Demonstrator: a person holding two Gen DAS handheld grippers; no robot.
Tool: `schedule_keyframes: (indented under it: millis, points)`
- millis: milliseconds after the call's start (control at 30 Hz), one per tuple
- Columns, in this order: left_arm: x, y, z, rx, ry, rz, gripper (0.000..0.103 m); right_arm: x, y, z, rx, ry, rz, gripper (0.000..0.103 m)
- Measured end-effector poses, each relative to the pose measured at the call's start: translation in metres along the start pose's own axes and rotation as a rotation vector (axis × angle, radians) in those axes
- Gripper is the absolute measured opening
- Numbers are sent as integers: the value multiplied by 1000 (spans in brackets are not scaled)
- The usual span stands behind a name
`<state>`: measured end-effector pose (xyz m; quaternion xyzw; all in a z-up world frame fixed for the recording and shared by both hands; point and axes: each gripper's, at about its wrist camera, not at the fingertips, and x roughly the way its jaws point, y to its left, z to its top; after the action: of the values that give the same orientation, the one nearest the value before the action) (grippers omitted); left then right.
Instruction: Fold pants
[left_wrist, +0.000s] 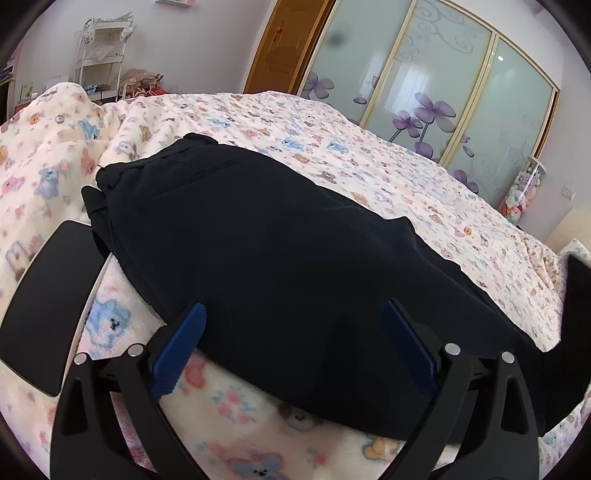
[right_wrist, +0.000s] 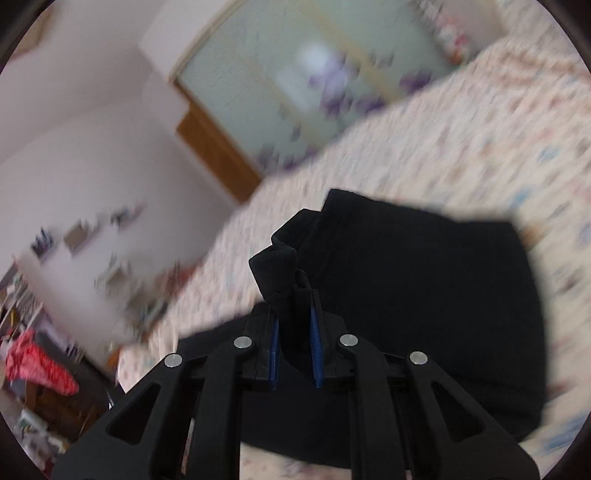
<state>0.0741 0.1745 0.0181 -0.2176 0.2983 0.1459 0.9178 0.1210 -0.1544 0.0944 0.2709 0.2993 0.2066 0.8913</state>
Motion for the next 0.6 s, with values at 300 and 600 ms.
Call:
schedule_keyframes:
  millis: [300,600]
  points:
    - [-1,4,1,-18,8,-37,99,51,16,-51,-3,139,-15,14]
    - [-3,8,3,-38,5,-56,99,100,52,-92,-356,322,-200,18]
